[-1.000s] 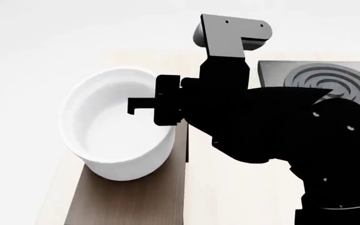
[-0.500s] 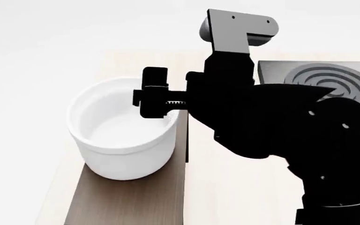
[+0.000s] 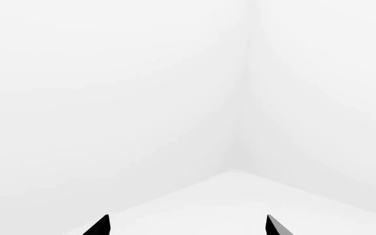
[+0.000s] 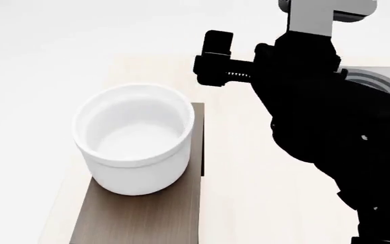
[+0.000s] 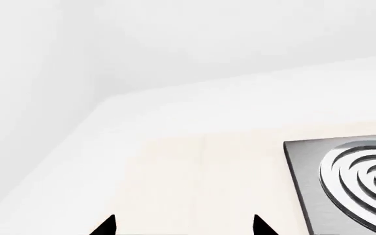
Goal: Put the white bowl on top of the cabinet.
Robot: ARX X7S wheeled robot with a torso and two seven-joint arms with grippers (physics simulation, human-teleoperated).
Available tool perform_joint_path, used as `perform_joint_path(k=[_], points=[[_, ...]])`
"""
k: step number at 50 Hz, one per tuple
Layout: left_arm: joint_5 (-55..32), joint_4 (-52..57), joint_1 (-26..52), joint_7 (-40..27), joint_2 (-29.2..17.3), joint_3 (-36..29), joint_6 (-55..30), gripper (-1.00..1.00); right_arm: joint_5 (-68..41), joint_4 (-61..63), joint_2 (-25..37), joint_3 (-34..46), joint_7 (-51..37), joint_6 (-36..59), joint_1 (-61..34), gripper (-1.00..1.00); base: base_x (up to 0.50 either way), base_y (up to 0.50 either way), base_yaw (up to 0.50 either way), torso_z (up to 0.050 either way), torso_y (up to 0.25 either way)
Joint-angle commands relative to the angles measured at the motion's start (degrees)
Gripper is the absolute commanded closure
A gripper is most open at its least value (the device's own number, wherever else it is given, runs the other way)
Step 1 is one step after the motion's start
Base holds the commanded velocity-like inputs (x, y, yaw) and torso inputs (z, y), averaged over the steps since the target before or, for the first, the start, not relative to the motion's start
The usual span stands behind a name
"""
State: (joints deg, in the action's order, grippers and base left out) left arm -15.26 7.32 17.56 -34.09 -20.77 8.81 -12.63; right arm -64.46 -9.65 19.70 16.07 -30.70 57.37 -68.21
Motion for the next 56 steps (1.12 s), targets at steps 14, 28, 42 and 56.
perform_joint_path(k=[14, 28, 42, 56], points=[[-0.16, -0.07, 0.02, -0.20, -0.15, -0.13, 0.18, -1.00, 9.04, 3.26, 5.85, 0.17, 0.66, -11.21, 8.63, -1.00, 0.00, 0.00, 0.00, 0.000, 0.000], [-0.12, 0.12, -0.10, -0.38, -0.22, -0.40, 0.08, -1.00, 12.22, 4.10, 8.11, 0.21, 0.09, -14.78, 12.70, -1.00, 0.00, 0.00, 0.00, 0.000, 0.000], [-0.13, -0.14, -0.15, -0.41, -0.27, -0.56, 0.35, -1.00, 18.16, 5.32, 10.18, 2.67, 0.12, -19.98, 17.95, -1.00, 0.00, 0.00, 0.00, 0.000, 0.000], [-0.26, -0.17, -0.14, -0.43, -0.31, -0.74, 0.45, -1.00, 21.57, 4.42, 11.46, 3.06, -0.63, -23.73, 21.33, -1.00, 0.00, 0.00, 0.00, 0.000, 0.000]])
